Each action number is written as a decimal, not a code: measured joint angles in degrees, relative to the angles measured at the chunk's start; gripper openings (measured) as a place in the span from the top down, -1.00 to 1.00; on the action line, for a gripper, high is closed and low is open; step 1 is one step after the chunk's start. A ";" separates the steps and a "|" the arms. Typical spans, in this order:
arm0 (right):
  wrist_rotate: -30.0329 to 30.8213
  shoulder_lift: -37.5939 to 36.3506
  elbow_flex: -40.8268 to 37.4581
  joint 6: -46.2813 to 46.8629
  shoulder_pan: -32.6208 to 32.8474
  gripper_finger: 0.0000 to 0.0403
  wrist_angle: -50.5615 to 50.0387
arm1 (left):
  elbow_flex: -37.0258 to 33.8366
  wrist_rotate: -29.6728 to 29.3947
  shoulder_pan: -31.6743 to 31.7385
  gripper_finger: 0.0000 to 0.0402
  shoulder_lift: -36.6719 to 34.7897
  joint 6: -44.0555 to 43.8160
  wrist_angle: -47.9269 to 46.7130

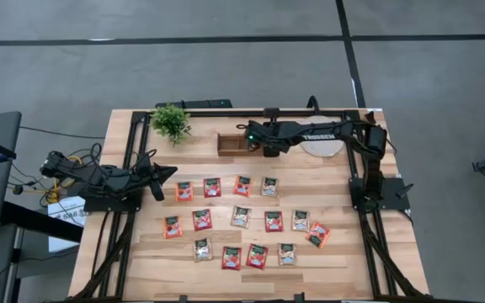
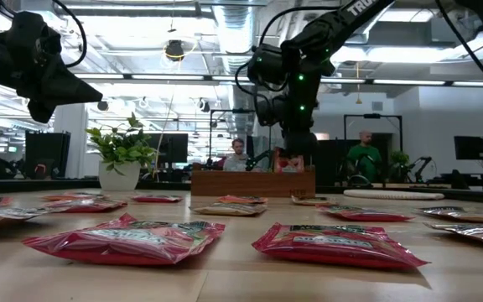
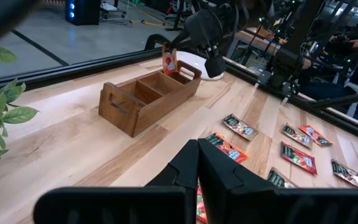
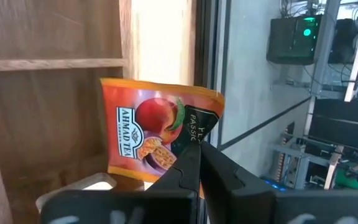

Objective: Pick & Place Tea
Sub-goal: Put the orange tea bag into the right section of the wooden organizer

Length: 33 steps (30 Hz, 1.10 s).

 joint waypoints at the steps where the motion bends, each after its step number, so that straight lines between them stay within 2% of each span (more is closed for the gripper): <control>1: -0.05 0.00 0.00 0.00 0.02 1.00 0.07 | -0.01 0.00 0.00 1.00 0.00 0.00 0.00; 8: -5.67 -0.02 0.00 0.09 0.02 1.00 0.04 | 0.00 0.00 0.00 1.00 0.00 -0.02 0.00; 13: -6.00 -0.04 0.00 1.46 -0.37 0.99 0.05 | -0.01 -0.01 0.00 1.00 0.00 -0.01 0.00; 23: -5.96 -0.07 0.00 1.53 -1.51 0.63 0.07 | -0.01 0.00 0.00 1.00 0.00 -0.02 0.00; 29: -2.67 -0.33 0.00 1.51 -0.63 0.55 -0.46 | -0.01 0.00 0.00 1.00 0.00 -0.02 0.00; 33: 0.68 -2.02 0.50 1.68 1.45 0.54 -5.66 | -0.01 0.00 0.00 1.00 0.00 -0.02 -0.02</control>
